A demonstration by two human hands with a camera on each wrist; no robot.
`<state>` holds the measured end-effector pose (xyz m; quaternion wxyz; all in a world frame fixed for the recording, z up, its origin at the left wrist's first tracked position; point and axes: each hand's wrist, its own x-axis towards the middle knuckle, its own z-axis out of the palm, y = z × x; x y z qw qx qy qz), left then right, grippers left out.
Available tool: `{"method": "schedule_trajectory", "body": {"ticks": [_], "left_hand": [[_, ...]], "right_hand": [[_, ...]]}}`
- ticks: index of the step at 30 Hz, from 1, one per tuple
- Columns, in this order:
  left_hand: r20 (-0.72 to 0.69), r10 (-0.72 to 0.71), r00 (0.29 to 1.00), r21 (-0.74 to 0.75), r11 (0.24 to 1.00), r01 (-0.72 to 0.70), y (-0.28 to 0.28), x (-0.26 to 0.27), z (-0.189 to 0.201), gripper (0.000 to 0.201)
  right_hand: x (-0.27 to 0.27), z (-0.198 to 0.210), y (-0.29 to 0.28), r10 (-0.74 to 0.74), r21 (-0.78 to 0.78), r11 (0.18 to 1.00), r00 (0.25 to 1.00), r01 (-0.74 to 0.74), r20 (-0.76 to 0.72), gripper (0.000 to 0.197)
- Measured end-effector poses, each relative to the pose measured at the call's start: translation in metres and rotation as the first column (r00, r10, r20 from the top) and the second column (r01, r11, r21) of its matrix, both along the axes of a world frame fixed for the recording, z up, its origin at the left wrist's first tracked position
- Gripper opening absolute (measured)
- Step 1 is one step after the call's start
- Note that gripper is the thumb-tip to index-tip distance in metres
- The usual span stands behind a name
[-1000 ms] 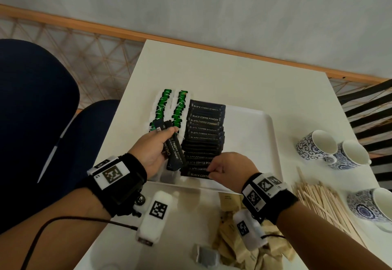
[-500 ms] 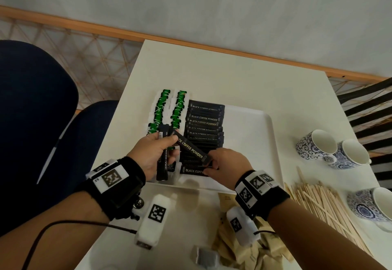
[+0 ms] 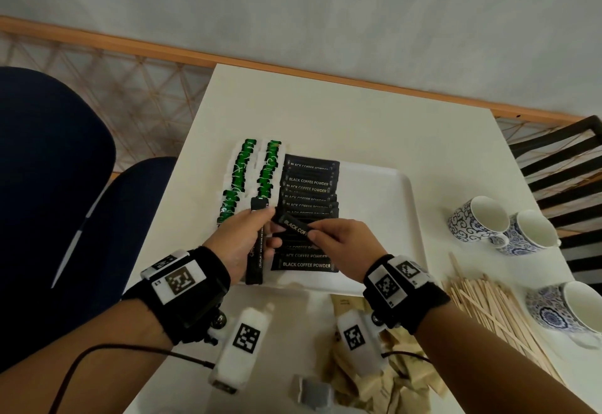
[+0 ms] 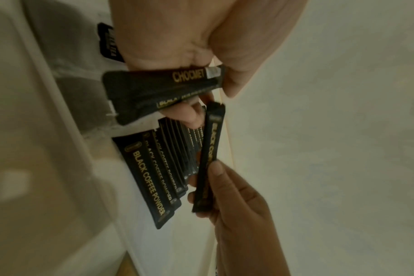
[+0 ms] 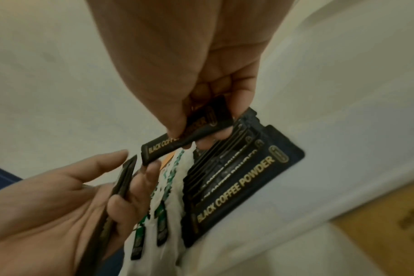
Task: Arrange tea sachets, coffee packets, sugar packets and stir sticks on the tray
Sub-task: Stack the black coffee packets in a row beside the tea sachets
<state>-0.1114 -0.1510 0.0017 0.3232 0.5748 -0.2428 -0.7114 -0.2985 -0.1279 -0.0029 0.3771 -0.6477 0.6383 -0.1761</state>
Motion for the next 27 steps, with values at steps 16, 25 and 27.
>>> {"method": "schedule_trajectory", "body": {"ticks": [16, 25, 27], "left_hand": [[-0.024, 0.075, 0.997, -0.005, 0.997, -0.075, -0.003, 0.011, 0.006, 0.010], [0.030, 0.011, 0.999, -0.065, 0.998, -0.009, 0.002, 0.012, -0.008, 0.017], [0.006, 0.033, 0.999, -0.048, 0.998, -0.033, 0.005, 0.010, -0.009, 0.023]], "right_hand": [[-0.002, -0.023, 0.015, 0.258, -0.031, 0.955, 0.880, -0.294, -0.400, 0.018], [-0.003, -0.021, 0.012, 0.162, -0.084, 0.975, 0.913, -0.207, -0.374, 0.013], [-0.005, -0.018, 0.012, 0.102, -0.110, 0.984, 0.954, -0.138, -0.281, 0.018]]}}
